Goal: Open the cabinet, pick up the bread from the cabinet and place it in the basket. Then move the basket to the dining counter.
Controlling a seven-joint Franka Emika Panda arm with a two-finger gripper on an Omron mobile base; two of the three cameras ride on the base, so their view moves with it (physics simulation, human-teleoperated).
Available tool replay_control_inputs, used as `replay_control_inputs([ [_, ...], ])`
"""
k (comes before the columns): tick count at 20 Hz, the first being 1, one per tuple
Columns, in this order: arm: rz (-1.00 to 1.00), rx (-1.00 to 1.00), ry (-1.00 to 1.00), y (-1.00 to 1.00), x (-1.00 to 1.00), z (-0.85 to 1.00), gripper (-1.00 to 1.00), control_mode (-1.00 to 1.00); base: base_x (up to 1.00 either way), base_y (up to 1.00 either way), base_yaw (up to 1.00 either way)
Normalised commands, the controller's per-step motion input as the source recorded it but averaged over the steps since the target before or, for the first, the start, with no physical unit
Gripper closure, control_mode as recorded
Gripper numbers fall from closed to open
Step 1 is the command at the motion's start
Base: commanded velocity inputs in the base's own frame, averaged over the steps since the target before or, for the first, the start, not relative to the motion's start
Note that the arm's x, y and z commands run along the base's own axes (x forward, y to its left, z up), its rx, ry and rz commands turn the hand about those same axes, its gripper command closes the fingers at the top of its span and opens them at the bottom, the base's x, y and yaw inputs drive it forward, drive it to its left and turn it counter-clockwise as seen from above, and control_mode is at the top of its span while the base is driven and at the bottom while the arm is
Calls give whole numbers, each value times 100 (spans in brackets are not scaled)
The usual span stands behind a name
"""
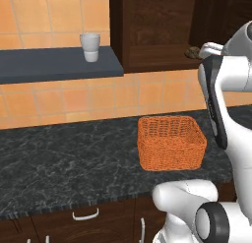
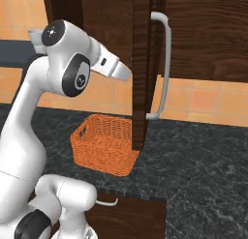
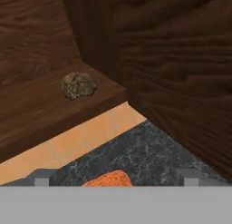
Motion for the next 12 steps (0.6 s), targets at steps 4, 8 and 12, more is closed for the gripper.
replay_control_inputs([
  [4,18,-1,-13,18,59,-20,-100,-100,0,0,0],
  [8,16,-10,0,30,71,0,-100,-100,0,0,0],
  [12,0,-20,11,25,96,4,-100,-100,0,0,0],
])
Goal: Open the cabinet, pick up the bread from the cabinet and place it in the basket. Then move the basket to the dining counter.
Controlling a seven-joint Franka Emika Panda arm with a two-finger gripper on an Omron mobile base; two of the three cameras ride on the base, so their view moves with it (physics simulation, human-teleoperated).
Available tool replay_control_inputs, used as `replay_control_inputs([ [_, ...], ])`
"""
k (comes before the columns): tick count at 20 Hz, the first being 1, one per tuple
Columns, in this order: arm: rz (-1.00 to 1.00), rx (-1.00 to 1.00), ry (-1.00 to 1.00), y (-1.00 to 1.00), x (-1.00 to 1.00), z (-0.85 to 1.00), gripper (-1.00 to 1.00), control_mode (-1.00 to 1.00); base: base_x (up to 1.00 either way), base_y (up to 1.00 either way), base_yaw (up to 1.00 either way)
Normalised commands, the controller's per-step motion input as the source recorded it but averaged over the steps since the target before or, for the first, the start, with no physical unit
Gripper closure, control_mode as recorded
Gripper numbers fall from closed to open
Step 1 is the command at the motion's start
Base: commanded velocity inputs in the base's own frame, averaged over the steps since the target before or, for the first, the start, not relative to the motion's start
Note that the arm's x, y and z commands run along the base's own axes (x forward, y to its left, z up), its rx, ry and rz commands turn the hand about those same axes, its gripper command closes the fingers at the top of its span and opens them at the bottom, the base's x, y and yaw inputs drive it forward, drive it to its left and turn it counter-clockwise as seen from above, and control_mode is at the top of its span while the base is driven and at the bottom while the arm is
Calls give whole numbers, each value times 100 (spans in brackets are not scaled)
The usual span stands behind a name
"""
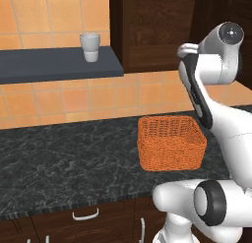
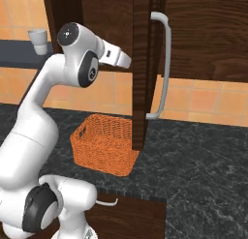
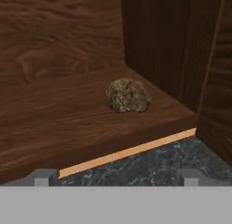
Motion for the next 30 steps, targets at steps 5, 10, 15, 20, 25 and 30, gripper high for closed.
replay_control_inputs([
  [5,0,-18,18,0,83,4,-100,-100,0,0,0],
  [10,1,-4,18,-34,63,3,-100,-100,0,0,0],
  [15,3,0,-1,-65,41,0,-100,-100,0,0,0],
  [20,0,0,-6,-18,43,-18,-100,-100,0,0,0],
  [25,0,0,-2,0,34,-2,-100,-100,0,0,0],
  [30,0,0,-1,-2,15,-2,-100,-100,0,0,0],
])
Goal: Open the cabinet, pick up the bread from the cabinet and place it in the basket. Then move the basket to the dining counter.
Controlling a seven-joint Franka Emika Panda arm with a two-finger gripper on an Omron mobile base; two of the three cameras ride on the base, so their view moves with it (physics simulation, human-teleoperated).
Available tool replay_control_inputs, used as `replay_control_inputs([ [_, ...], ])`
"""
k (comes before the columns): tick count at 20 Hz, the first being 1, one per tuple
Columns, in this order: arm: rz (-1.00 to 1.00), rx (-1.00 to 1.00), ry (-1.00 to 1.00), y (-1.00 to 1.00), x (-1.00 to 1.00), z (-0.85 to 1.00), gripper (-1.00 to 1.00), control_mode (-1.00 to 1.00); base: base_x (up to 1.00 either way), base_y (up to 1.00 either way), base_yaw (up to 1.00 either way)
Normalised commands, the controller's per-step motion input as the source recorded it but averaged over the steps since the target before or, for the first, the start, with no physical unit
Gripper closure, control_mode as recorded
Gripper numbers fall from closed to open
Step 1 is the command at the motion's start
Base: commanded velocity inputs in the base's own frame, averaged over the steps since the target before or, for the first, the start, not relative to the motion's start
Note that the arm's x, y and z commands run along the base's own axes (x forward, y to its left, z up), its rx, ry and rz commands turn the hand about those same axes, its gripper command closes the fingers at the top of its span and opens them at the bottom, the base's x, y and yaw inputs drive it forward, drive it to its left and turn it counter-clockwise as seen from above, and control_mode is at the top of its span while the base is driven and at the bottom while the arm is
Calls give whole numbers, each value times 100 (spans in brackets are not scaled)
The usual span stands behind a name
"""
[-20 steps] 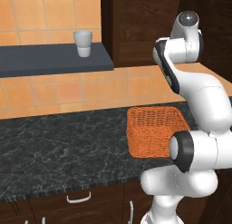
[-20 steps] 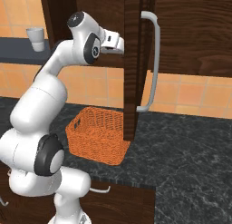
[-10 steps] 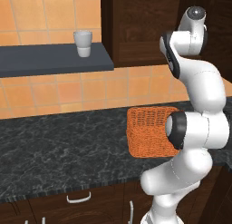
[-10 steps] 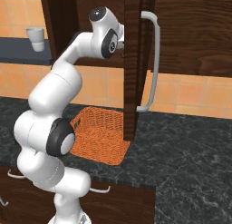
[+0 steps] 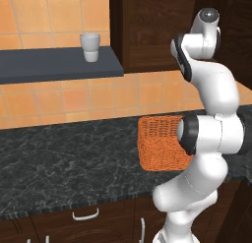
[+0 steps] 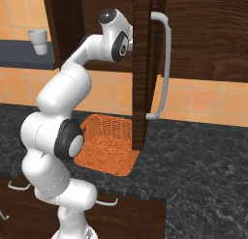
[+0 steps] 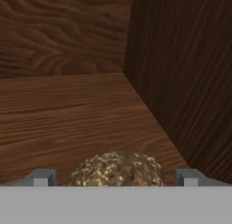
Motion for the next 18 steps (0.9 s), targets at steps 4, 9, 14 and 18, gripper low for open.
replay_control_inputs([
  [4,0,0,0,-8,12,-8,-100,-100,0,0,0],
  [9,0,0,0,-21,0,-18,-100,-100,0,0,0],
  [14,0,0,0,-5,0,-30,-100,-100,0,0,0],
  [18,0,0,5,3,-4,-56,-100,-100,0,0,0],
])
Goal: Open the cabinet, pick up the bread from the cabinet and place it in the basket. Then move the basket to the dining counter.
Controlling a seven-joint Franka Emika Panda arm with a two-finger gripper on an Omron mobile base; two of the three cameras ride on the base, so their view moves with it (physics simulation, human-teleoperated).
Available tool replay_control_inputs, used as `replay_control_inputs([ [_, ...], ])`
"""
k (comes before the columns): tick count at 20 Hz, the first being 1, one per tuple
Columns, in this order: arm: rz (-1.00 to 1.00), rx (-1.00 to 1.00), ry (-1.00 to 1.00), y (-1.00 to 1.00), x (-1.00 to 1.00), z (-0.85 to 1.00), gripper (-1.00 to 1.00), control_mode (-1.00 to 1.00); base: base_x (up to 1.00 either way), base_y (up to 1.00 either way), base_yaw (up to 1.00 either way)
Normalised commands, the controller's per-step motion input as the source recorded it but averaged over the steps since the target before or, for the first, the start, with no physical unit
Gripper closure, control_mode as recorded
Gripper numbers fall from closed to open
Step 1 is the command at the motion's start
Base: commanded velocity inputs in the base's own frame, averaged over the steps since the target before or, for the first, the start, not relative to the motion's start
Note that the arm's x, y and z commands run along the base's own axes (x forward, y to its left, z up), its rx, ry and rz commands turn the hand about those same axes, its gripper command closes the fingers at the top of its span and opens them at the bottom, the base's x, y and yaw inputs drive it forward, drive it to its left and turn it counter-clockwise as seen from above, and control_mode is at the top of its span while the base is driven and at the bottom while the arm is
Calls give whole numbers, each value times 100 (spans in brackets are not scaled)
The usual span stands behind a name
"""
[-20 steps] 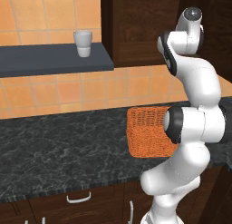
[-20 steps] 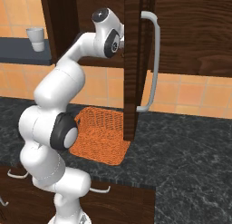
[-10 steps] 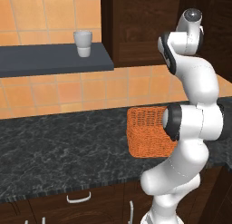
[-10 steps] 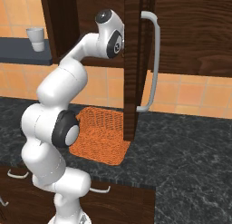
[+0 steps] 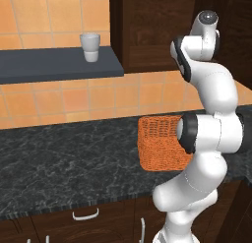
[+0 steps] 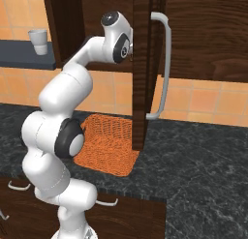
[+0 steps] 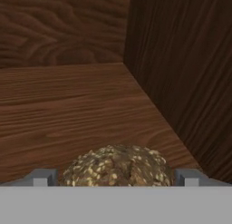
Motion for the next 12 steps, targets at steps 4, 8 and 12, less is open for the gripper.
replay_control_inputs([
  [4,0,0,5,8,0,-57,-100,-100,0,0,0],
  [8,0,0,2,30,4,-47,100,-100,0,0,0],
  [12,0,3,0,29,0,-30,100,-100,0,0,0],
])
